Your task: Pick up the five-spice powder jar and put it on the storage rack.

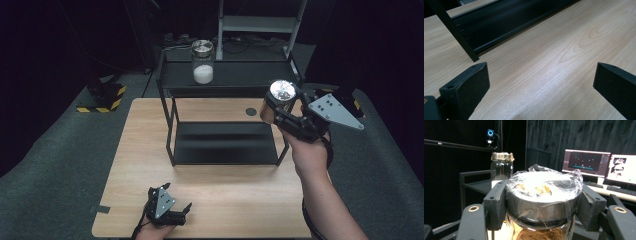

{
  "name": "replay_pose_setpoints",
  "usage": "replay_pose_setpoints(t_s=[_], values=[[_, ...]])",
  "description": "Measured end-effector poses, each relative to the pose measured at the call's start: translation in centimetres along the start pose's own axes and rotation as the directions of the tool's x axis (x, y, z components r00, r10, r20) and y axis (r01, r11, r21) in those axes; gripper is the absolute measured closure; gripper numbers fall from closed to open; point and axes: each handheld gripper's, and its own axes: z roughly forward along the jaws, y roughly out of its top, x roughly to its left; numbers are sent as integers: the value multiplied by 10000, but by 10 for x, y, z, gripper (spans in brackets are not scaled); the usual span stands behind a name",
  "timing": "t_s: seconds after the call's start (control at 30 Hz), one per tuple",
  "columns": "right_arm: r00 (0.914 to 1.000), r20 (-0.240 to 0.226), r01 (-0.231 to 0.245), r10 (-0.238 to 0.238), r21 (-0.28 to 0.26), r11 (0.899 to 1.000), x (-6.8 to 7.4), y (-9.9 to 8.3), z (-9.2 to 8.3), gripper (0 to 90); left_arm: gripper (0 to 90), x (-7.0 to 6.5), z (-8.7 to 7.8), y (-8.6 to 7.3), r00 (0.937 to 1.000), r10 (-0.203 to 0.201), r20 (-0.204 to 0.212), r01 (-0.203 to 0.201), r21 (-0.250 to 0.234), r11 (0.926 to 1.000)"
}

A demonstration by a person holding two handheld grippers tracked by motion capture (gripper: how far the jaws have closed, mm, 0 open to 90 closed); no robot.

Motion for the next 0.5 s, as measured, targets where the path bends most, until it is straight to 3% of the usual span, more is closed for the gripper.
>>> replay_pose_setpoints(t_s=[0.5], values=[[9998, 183, 65, -59, -350, 9994, -6, 24, 21, 338, 8, 1, -1, -1, 10000, -78, 47, 78, -41, 10000]])
